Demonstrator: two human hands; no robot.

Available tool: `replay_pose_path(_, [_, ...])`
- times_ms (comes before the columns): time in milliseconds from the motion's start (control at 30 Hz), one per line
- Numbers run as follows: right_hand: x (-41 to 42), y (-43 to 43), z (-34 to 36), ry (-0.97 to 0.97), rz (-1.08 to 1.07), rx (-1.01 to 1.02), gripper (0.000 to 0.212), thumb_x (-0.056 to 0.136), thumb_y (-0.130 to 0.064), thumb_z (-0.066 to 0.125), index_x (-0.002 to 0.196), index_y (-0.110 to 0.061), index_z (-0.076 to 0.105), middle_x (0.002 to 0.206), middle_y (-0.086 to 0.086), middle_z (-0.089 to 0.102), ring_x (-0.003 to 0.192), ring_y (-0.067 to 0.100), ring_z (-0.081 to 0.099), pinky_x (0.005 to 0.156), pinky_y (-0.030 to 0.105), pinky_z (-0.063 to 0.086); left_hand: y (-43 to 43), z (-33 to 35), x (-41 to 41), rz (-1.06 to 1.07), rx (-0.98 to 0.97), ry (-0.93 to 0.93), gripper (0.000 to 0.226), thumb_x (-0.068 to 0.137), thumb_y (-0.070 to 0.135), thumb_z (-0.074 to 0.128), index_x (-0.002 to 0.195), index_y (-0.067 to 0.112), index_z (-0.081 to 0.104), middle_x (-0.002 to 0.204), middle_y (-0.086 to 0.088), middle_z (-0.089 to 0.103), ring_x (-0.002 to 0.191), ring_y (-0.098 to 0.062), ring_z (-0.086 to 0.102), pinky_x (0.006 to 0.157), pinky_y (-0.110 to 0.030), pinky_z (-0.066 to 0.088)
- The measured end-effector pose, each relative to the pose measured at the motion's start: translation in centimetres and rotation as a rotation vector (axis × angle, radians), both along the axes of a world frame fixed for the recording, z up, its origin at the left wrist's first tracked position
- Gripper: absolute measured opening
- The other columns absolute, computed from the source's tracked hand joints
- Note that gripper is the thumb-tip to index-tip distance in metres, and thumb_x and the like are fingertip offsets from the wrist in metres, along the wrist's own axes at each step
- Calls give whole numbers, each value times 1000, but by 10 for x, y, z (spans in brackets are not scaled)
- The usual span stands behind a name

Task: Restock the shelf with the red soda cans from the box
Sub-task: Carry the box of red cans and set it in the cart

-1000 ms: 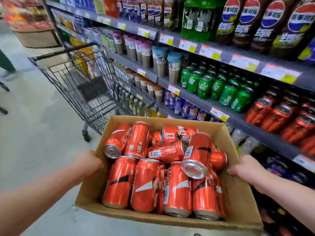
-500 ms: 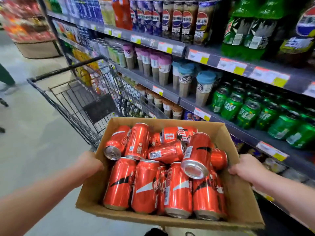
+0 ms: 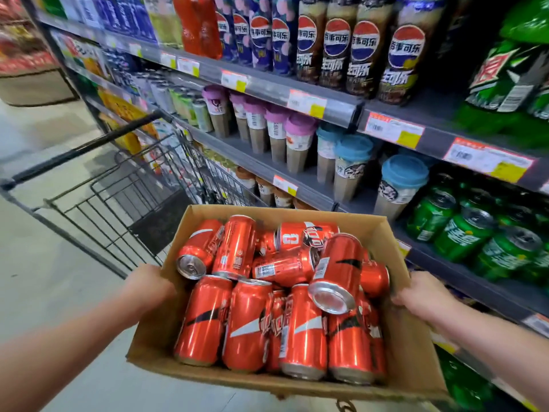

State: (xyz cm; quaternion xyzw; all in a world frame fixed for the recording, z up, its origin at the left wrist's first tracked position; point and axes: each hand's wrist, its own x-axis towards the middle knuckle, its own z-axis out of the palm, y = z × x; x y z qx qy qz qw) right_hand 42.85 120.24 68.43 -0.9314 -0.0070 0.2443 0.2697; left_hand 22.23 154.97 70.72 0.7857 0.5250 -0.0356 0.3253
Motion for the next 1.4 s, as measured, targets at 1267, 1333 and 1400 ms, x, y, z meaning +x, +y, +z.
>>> replay_pose_path(1267, [-27,298,-215,306,-545,-160,11,76,-9,65,86,-5,63,82,17,66,76,30,62,63,32,47,344,-235,165,-477,-196,307,12,74,25,62,73,13,62,80,-14,66,79,-33,62,75,-37,50])
replay_pose_path(1333, [-22,301,-233,324,-547,-175,12,77,-10,64,89,-7,62,85,17,66,79,31,62,63,31,46,348,-256,168,-487,-171,326,8,80,15,61,76,10,64,83,-16,67,82,-34,63,78,-40,52])
replay_pose_path(1400, [-17,305,-248,326,-563,-165,10,77,-10,64,87,-8,62,85,17,67,80,32,63,65,31,47,351,-277,171,-490,-153,342,14,80,15,61,86,5,68,88,-19,69,87,-36,65,82,-44,53])
